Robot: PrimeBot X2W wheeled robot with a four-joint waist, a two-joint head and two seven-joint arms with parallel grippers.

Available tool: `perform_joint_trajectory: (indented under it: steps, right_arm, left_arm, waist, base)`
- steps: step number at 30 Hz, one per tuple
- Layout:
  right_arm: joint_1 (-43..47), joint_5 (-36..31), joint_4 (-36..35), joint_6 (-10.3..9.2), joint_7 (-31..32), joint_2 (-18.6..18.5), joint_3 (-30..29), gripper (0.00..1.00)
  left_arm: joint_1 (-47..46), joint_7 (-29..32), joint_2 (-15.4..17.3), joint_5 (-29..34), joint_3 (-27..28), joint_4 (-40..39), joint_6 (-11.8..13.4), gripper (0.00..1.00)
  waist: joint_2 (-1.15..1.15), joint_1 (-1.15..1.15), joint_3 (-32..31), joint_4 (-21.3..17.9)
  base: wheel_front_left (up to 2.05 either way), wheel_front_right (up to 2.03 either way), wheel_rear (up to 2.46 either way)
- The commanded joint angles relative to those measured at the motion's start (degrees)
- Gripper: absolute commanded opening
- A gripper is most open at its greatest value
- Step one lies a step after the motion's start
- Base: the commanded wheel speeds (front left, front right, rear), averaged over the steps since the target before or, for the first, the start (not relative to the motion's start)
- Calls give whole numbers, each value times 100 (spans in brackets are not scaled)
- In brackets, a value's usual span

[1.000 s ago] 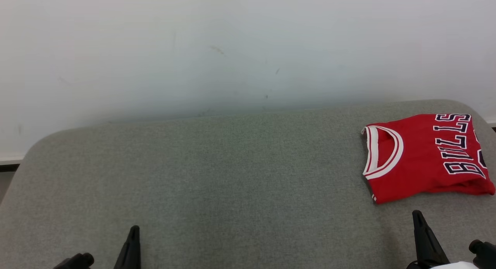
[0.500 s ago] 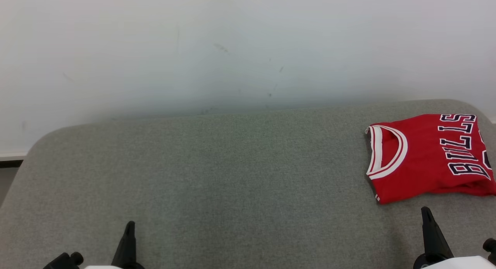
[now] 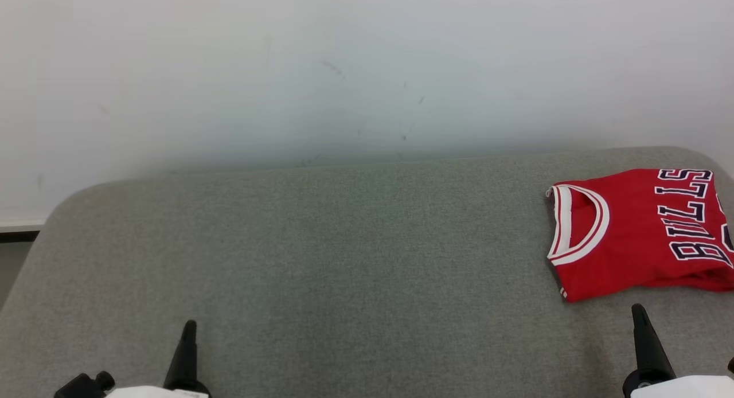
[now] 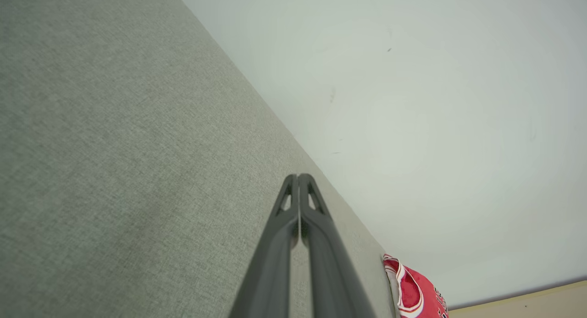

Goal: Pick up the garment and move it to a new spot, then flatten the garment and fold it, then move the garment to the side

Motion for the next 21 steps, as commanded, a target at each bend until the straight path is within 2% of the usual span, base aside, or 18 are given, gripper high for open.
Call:
perform_joint_trajectory:
  steps: [1,21]
  right_arm:
    - [-162,202,-75,-5,55,-10,-63,0]
    - [-207,1238,-96,-7,362,41,-272,0]
  left_arm:
    - [-125,56,43,-213,42,-83,-30,0]
    - [-197,363,50,-1396,124,-134,-40,0]
  waist:
    - [0,0,5,10]
    - [0,0,56,97]
  base:
    - [0,0,0]
    - [0,0,0]
